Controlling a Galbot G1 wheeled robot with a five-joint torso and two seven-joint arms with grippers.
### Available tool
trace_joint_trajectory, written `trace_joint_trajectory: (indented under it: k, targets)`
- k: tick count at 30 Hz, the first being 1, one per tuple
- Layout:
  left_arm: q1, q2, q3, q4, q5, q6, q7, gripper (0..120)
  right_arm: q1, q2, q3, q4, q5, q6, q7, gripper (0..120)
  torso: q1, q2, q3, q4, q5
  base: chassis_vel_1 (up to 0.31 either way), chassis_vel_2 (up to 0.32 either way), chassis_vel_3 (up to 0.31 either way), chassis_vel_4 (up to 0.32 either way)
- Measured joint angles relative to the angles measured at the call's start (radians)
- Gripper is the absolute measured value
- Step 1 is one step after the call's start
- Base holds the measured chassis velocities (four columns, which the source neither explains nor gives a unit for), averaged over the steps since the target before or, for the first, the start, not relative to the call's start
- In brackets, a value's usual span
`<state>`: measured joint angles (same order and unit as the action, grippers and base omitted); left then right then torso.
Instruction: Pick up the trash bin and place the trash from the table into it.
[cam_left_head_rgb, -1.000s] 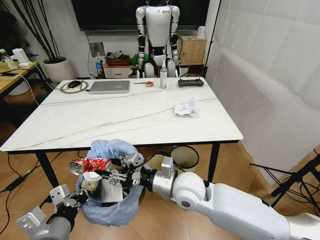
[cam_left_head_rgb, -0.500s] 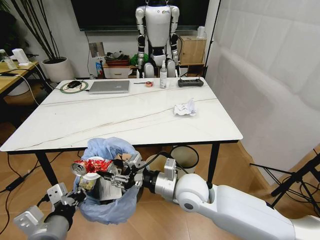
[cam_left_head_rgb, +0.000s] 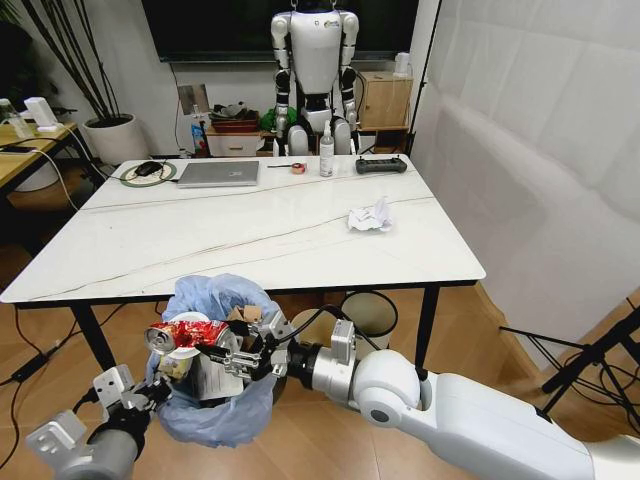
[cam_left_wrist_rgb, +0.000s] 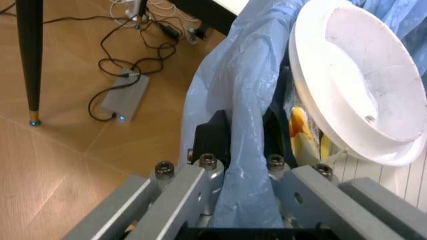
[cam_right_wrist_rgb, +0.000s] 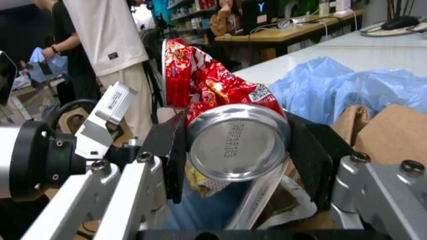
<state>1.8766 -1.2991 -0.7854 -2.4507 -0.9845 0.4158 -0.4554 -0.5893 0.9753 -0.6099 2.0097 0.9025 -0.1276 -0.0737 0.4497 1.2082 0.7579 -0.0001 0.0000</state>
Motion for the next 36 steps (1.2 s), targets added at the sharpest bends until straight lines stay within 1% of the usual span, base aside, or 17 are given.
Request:
trace_joint_trajectory:
  k: [4, 5, 6, 8, 12, 13, 14, 16, 18, 23, 36]
  targets:
    - [-0.001, 0.001, 0.0, 0.0, -0.005, 0.002, -0.005, 1, -0.003, -0.004, 0.003, 0.0, -0.005, 0.003, -0.001, 47, 0.0, 0.0, 0.0, 0.0, 0.0, 0.0, 0.0, 0.0, 0.0]
    - [-0.001, 0.001, 0.0, 0.0, -0.007, 0.004, -0.008, 1, -0.003, -0.005, 0.003, 0.0, -0.007, 0.004, -0.001, 51, 0.0, 0.0, 0.0, 0.0, 0.0, 0.0, 0.0, 0.0, 0.0]
    - [-0.001, 0.001, 0.0, 0.0, -0.007, 0.004, -0.008, 1, -0.003, -0.005, 0.003, 0.0, -0.007, 0.004, -0.001, 51, 0.0, 0.0, 0.0, 0.0, 0.0, 0.0, 0.0, 0.0, 0.0]
    - [-0.002, 0.001, 0.0, 0.0, -0.008, 0.007, -0.011, 1, -0.004, -0.006, 0.004, 0.001, -0.007, 0.006, -0.001, 58, 0.0, 0.0, 0.0, 0.0, 0.0, 0.0, 0.0, 0.0, 0.0]
    - [0.0, -0.002, 0.003, 0.001, -0.008, 0.013, -0.019, 1, -0.005, -0.008, 0.004, 0.003, -0.009, 0.008, -0.001, 77, 0.0, 0.0, 0.0, 0.0, 0.0, 0.0, 0.0, 0.0, 0.0]
    - [0.001, -0.002, 0.003, 0.001, -0.008, 0.014, -0.02, 1, -0.005, -0.008, 0.004, 0.003, -0.009, 0.009, -0.001, 79, 0.0, 0.0, 0.0, 0.0, 0.0, 0.0, 0.0, 0.0, 0.0]
    - [0.001, -0.002, 0.003, 0.001, -0.008, 0.014, -0.02, 1, -0.005, -0.008, 0.004, 0.003, -0.009, 0.009, -0.001, 79, 0.0, 0.0, 0.0, 0.0, 0.0, 0.0, 0.0, 0.0, 0.0]
    - [0.002, -0.001, 0.001, 0.001, -0.01, 0.015, -0.024, 1, -0.005, -0.008, 0.002, 0.003, -0.01, 0.009, -0.001, 90, 0.0, 0.0, 0.0, 0.0, 0.0, 0.0, 0.0, 0.0, 0.0]
    - [0.005, -0.001, 0.001, 0.001, -0.012, 0.017, -0.027, 1, -0.006, -0.007, 0.001, 0.003, -0.01, 0.009, 0.0, 97, 0.0, 0.0, 0.0, 0.0, 0.0, 0.0, 0.0, 0.0, 0.0]
    - [0.01, -0.003, 0.002, 0.001, -0.013, 0.02, -0.031, 1, -0.006, -0.005, 0.001, 0.002, -0.011, 0.01, 0.001, 100, 0.0, 0.0, 0.0, 0.0, 0.0, 0.0, 0.0, 0.0, 0.0]
    - [0.019, -0.008, 0.007, -0.002, -0.041, 0.022, -0.044, 1, -0.007, -0.006, 0.008, 0.004, -0.01, 0.012, 0.009, 100, 0.0, 0.0, 0.0, 0.0, 0.0, 0.0, 0.0, 0.0, 0.0]
